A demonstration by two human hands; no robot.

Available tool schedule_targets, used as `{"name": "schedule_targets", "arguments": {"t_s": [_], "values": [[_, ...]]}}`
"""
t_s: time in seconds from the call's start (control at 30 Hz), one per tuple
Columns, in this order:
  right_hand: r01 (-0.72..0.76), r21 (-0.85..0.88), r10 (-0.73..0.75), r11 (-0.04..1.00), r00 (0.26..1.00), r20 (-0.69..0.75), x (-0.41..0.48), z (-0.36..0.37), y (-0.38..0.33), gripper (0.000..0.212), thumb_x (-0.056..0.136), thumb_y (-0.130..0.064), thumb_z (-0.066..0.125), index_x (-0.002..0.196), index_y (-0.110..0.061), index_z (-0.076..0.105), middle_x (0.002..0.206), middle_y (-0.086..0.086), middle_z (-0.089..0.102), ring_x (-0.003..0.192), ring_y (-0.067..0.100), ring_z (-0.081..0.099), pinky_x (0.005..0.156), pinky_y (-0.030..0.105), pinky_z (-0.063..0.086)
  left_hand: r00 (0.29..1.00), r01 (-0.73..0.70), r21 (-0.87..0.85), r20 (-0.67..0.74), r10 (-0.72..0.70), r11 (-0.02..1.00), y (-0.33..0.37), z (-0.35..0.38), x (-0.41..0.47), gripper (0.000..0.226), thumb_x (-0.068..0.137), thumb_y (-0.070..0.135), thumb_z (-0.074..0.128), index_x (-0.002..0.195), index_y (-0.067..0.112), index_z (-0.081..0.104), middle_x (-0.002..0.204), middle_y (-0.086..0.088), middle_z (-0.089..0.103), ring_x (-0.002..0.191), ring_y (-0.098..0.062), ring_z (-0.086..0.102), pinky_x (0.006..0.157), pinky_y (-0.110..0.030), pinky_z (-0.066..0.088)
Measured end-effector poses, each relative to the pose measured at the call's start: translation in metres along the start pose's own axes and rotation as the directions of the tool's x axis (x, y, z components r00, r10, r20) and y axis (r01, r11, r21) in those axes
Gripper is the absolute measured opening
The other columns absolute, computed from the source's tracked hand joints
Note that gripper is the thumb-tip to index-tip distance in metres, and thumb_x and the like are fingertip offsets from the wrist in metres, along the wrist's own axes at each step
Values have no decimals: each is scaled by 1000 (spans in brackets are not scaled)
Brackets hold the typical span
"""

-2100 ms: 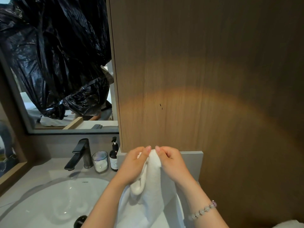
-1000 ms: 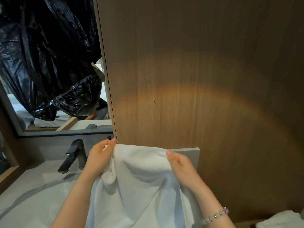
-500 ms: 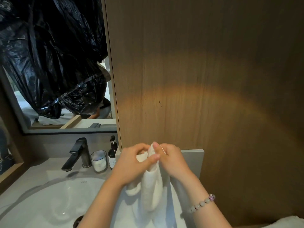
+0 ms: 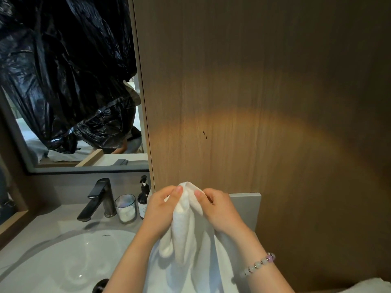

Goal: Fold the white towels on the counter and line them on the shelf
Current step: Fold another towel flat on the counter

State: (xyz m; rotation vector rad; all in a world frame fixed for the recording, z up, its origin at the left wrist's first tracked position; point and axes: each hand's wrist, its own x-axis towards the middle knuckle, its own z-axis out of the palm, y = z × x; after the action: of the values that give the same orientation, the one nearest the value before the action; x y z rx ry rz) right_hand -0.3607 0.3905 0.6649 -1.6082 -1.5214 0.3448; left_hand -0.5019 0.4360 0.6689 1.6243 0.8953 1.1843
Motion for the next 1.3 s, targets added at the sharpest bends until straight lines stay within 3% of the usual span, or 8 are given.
{"name": "schedule_targets", "arguments": {"t_s": [0.17, 0.3, 0.47, 0.9, 1.03, 1.17, 1.23, 1.3], "values": [[-64, -213, 80, 975, 995, 67, -8, -7, 1, 44, 100, -36, 35, 58, -21, 32, 60, -5, 36, 64, 20, 36, 56, 33, 26, 988, 135, -59, -72, -139, 989, -2, -1, 1, 29, 95, 26, 51, 74, 20, 69, 67, 7, 69, 76, -15, 63, 77, -33, 48], [-74, -368, 57, 927, 997, -55, -15, -11, -4, 38, 100, -35, 35, 79, -18, 62, 84, -6, 41, 78, 16, 46, 61, 30, 33, 971, 205, -101, -104, -215, 974, -2, -4, 4, 28, 95, 33, 51, 79, 19, 70, 80, 0, 68, 83, -17, 62, 81, -34, 46], [-142, -189, 116, 972, 983, -145, -19, -11, -5, 48, 98, -30, 43, 52, -21, 33, 58, -6, 37, 57, 14, 35, 52, 28, 26, 974, 193, -84, -101, -201, 978, 6, -8, 3, 32, 96, 32, 49, 75, 14, 66, 80, -5, 66, 77, -17, 59, 78, -34, 47], [-255, -26, 253, 966, 965, -71, -32, -18, 9, 68, 97, -44, 40, 38, -18, 19, 29, -3, 21, 39, 10, 22, 48, 29, 18, 964, 212, -75, -148, -221, 974, 13, -18, 2, 27, 96, 32, 50, 77, 18, 64, 79, 2, 64, 78, -14, 59, 77, -35, 47], [-155, 199, 173, 968, 982, -77, -37, -21, 14, 60, 96, -30, 49, 43, -24, 22, 38, -9, 20, 40, 7, 21, 46, 22, 15, 971, 197, 150, -169, -171, 969, 8, -33, 9, 28, 93, 33, 55, 76, 15, 67, 77, 4, 64, 77, -17, 58, 67, -28, 43], [-46, 198, 81, 979, 982, -172, -31, -26, 9, 52, 95, -24, 51, 49, -21, 28, 39, -10, 31, 44, 5, 30, 47, 17, 26, 957, 188, 456, -283, -58, 870, 15, -58, 16, 22, 84, 45, 62, 76, 24, 66, 82, 4, 65, 74, -15, 57, 61, -28, 42], [-4, 207, 41, 978, 984, -175, -26, -28, 2, 53, 95, -22, 53, 47, -24, 29, 39, -12, 35, 44, 4, 34, 49, 15, 29, 981, 65, 508, -189, 38, 859, 29, -64, 17, 14, 83, 46, 62, 86, 33, 64, 90, 10, 62, 86, -13, 56, 70, -31, 41], [55, 179, -25, 982, 986, -165, -19, -27, -5, 54, 94, -21, 54, 47, -26, 29, 39, -12, 35, 45, 4, 33, 49, 15, 28, 993, -114, 500, 74, 89, 859, 41, -58, 12, 23, 81, 42, 67, 103, 40, 62, 90, 18, 60, 90, -4, 53, 77, -24, 39]]}}
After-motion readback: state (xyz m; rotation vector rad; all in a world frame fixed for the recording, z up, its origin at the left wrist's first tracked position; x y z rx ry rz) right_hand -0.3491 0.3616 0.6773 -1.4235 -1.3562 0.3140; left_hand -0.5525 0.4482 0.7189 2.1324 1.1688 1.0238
